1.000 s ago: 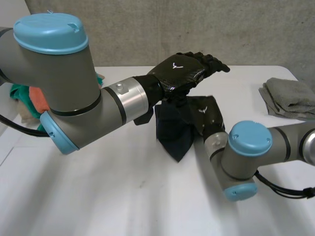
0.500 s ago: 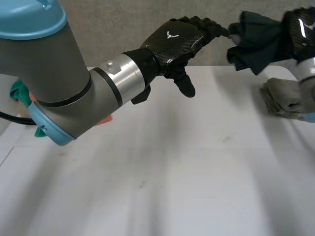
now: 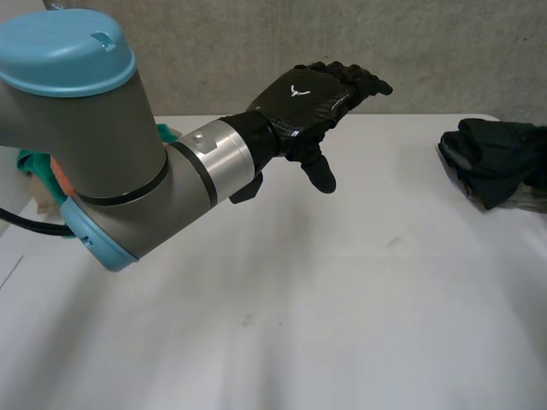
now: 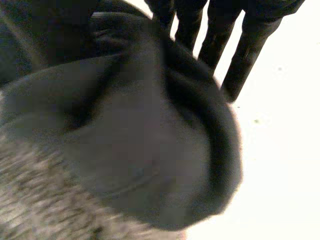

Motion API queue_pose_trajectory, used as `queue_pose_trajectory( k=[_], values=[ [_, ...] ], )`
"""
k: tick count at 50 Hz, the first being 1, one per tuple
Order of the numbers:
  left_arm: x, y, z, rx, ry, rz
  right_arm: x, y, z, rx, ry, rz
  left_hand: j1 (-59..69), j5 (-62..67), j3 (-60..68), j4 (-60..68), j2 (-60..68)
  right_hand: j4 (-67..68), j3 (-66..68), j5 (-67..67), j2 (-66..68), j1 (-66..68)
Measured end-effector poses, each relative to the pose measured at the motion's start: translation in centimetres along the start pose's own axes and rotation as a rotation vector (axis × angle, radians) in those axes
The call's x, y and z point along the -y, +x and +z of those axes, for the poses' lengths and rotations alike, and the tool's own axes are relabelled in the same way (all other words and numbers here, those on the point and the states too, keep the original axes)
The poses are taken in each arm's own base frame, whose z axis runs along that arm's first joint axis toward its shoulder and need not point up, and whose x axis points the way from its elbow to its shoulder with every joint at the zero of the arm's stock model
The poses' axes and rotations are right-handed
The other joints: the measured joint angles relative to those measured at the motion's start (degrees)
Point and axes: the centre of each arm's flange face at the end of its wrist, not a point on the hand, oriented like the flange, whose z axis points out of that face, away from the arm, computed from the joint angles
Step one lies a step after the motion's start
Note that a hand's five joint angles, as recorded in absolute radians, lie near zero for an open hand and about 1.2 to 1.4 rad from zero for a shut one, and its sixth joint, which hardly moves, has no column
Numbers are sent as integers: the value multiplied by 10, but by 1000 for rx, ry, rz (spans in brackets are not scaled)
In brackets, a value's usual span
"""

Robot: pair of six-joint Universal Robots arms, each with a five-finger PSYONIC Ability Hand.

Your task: Fold the laundry.

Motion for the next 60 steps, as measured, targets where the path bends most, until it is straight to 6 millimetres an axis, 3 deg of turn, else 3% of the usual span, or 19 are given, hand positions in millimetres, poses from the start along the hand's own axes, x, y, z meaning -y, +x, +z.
queue_pose_trajectory(
  k=[1,4,9,16,22,26,32,33,36,38,40,41,43,46,47,48,49,54,60],
  values=[
    [0,0,0,0,1,0,6,3,1,-22,0,-1,0,0,0,0,0,-177,-187,-164,-177,-149],
    [2,1,0,-2,5,1,22,10,2,-85,-12,3,0,0,0,0,0,-308,-305,-251,-271,-194],
    [6,7,0,-15,15,4,60,21,-2,-191,-73,17,0,0,0,0,0,-319,-316,-251,-274,-194],
    [10,17,0,-36,24,5,108,39,-26,-279,-241,-67,0,0,0,0,0,-319,-316,-251,-274,-194],
    [18,21,0,-40,49,12,147,72,-53,-419,-418,-356,0,0,0,0,0,-319,-316,-251,-274,-194],
    [40,12,0,20,112,21,175,73,-52,-484,-410,-504,0,0,0,0,0,-319,-316,-251,-274,-194],
    [74,-24,-3,208,207,31,232,34,-36,-461,-192,-524,0,0,0,0,0,-319,-316,-251,-274,-194],
    [80,-42,-7,279,219,35,252,11,-33,-422,-102,-499,0,0,0,0,0,-319,-316,-251,-274,-194],
    [84,-78,-17,410,212,49,278,-29,-35,-337,9,-451,0,0,0,0,0,-319,-316,-251,-274,-194],
    [82,-101,-26,487,185,66,286,-55,-38,-278,48,-421,0,0,0,0,0,-319,-316,-251,-274,-194],
    [71,-142,-44,616,98,121,292,-110,-49,-145,78,-363,0,0,0,0,0,-319,-316,-252,-274,-194],
    [67,-153,-50,650,67,140,292,-122,-53,-114,79,-352,0,0,0,0,0,-319,-316,-252,-274,-194],
    [55,-174,-61,710,-3,182,289,-152,-63,-40,69,-330,0,0,0,0,0,-319,-316,-252,-274,-194],
    [17,-218,-82,813,-181,276,277,-202,-88,92,23,-311,0,0,0,0,0,-319,-316,-252,-274,-194],
    [17,-218,-82,813,-181,276,277,-202,-88,92,23,-311,0,0,0,0,0,-319,-316,-252,-274,-194],
    [-2,-233,-89,838,-252,313,275,-207,-91,107,16,-311,0,0,0,0,0,-319,-316,-252,-274,-194],
    [-19,-246,-93,852,-310,344,264,-228,-106,167,-22,-317,0,0,0,0,0,-319,-316,-252,-274,-194],
    [-86,-282,-95,845,-424,432,240,-250,-127,244,-102,-338,1,0,0,0,0,-319,-316,-252,-274,-194],
    [-142,-308,-92,781,-409,459,219,-258,-139,280,-174,-340,2,2,2,2,2,-319,-316,-252,-274,-194]
  ],
)
